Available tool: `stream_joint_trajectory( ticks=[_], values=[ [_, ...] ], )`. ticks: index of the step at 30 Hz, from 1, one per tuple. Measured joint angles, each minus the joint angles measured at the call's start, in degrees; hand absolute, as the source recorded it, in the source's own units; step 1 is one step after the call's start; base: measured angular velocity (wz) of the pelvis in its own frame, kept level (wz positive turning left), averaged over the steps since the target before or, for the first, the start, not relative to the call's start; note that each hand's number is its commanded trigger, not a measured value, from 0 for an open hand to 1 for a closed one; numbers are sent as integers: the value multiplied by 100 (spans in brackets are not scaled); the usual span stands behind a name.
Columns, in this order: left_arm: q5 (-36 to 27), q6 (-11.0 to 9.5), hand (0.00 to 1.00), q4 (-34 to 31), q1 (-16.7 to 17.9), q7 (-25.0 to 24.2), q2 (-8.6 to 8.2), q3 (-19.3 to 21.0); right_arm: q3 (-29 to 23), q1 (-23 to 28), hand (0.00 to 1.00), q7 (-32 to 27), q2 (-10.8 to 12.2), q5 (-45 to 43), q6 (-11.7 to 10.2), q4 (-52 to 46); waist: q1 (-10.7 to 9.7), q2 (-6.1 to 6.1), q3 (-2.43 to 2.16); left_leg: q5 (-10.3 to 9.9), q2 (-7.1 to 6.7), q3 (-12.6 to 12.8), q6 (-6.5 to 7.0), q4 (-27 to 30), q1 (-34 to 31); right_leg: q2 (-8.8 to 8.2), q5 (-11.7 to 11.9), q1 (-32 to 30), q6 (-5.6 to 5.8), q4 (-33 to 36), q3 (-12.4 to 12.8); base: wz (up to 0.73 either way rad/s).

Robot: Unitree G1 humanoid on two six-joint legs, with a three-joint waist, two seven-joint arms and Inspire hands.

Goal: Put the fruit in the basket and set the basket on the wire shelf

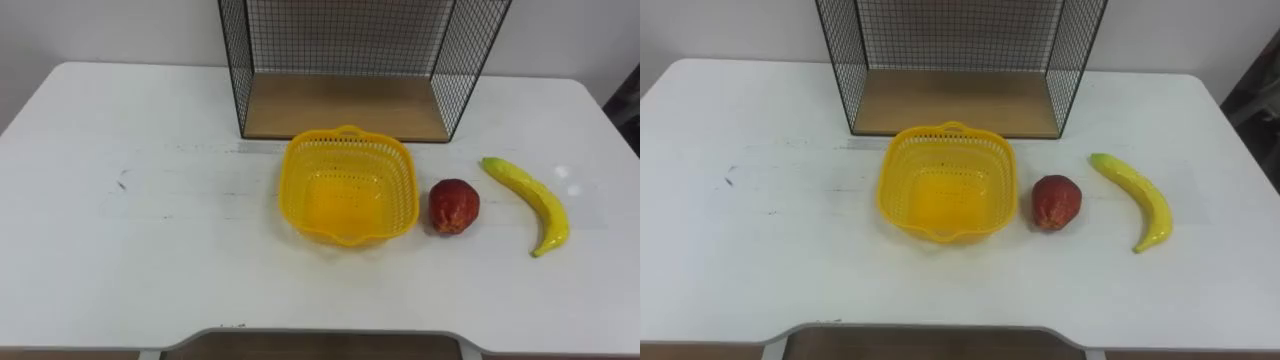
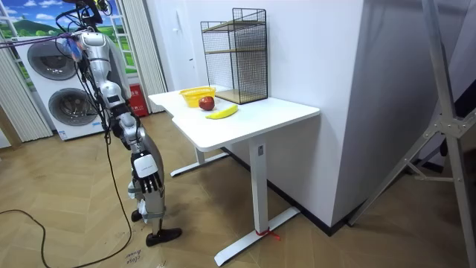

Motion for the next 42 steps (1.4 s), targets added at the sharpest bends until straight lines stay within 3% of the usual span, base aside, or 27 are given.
stream_joint_trajectory(
  ticks=[15,24,31,34,38,42],
  values=[
    [0,-92,0,-3,17,19,-3,159,-126,9,0,-259,1,528,-132,-145,-82,8,0,0,2,22,0,-46,-1,11,0,-27,0,-12,24,-1],
    [1,-149,0,4,51,171,-7,243,-502,48,0,-723,87,2402,-452,-119,-91,-1,-6,0,4,70,0,-59,-39,28,18,-67,8,-84,79,-3],
    [-14,-305,0,-5,186,189,-28,485,-1326,66,0,-1039,133,3927,-579,-144,-140,37,-18,0,5,117,0,-56,-14,29,19,-24,16,-121,74,0],
    [-134,-334,0,-6,274,280,-29,678,-1876,-48,0,-1285,106,4516,-594,-207,-296,39,-18,0,3,118,0,-56,-14,25,17,-24,18,-110,74,1],
    [-167,-360,0,-187,391,381,-10,887,-2427,-116,0,-1769,103,5135,-743,-695,-456,22,-19,1,4,128,1,-37,8,23,20,-18,12,-85,84,-1],
    [-166,-563,0,-284,458,413,27,901,-2781,-150,0,-2461,93,5411,-899,-1609,-482,7,-26,1,-8,183,2,-33,-7,24,17,-119,10,19,184,-10]
  ],
)
